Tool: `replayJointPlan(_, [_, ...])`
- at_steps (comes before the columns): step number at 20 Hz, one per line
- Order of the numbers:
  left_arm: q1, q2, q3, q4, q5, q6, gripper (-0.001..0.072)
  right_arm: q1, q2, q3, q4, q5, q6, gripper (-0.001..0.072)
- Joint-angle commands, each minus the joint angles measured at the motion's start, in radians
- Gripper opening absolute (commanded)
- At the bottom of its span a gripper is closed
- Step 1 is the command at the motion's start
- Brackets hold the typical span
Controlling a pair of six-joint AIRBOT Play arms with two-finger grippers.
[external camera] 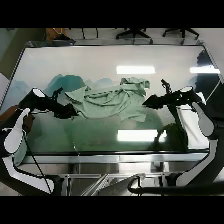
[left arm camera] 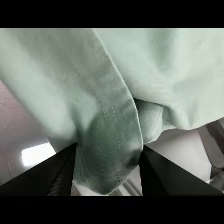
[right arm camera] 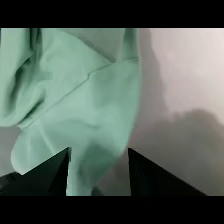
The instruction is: Fold the shirts.
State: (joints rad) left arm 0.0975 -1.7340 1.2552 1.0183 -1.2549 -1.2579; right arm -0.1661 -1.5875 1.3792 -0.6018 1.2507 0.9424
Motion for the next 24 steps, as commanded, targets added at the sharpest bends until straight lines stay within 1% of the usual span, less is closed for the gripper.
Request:
replayJointPlan(1, [-0.005, 0.0, -0.007, 0.012, 0.024, 0.001, 0.0378, 0.058, -0.014, 0.0, -0.023, -0.023, -0.016, 0.0269])
replayJointPlan(2, [-0.005, 0.0, -0.007, 0.012, 0.023, 0.001, 0.0158, 0.069, -0.013, 0.002, -0.022, -0.023, -0.018, 0.0202])
replayJointPlan(3, [-0.005, 0.0, -0.007, 0.012, 0.018, 0.002, 0.0055, 0.077, -0.014, 0.006, -0.015, -0.019, -0.018, 0.0191])
replayJointPlan(4, [-0.005, 0.0, -0.007, 0.011, 0.014, 0.001, 0.0049, 0.078, -0.011, 0.012, -0.002, -0.011, -0.018, 0.0079])
replayJointPlan(5, [-0.005, 0.003, -0.006, 0.011, 0.008, 0.001, 0.0049, 0.079, -0.001, 0.015, 0.007, -0.01, -0.018, 0.0079])
replayJointPlan(6, [-0.005, 0.01, 0.002, 0.011, -0.003, 0.002, 0.0048, 0.078, 0.016, 0.021, 0.011, -0.005, -0.018, 0.0054])
replayJointPlan(7, [-0.005, 0.02, 0.024, 0.011, -0.025, 0.004, 0.0016, 0.077, 0.042, 0.033, 0.011, -0.002, -0.018, 0.0014])
replayJointPlan(10, [-0.005, 0.079, 0.138, 0.008, -0.105, 0.003, 0.0016, 0.068, 0.156, 0.099, 0.01, 0.01, -0.018, 0.0014])
replayJointPlan(14, [-0.005, 0.237, 0.346, -0.011, -0.169, -0.024, 0.0016, 0.066, 0.368, 0.259, 0.009, 0.012, -0.018, 0.0013])
replayJointPlan(17, [0.003, 0.37, 0.525, -0.124, -0.21, -0.031, 0.0016, 0.066, 0.529, 0.4, -0.054, -0.011, -0.011, 0.0013])
replayJointPlan(19, [0.023, 0.472, 0.647, -0.201, -0.203, -0.035, 0.0016, 0.066, 0.639, 0.481, -0.131, -0.046, -0.005, 0.0013])
replayJointPlan(20, [0.037, 0.52, 0.701, -0.217, -0.191, -0.043, 0.0016, 0.066, 0.695, 0.513, -0.174, -0.074, 0.001, 0.0013])
replayJointPlan(22, [0.08, 0.623, 0.79, -0.217, -0.153, -0.053, 0.0017, 0.066, 0.798, 0.548, -0.242, -0.146, 0.001, 0.0013])
replayJointPlan(24, [0.144, 0.733, 0.815, -0.216, -0.083, -0.052, 0.0017, 0.066, 0.883, 0.555, -0.302, -0.241, 0.0, 0.0013])
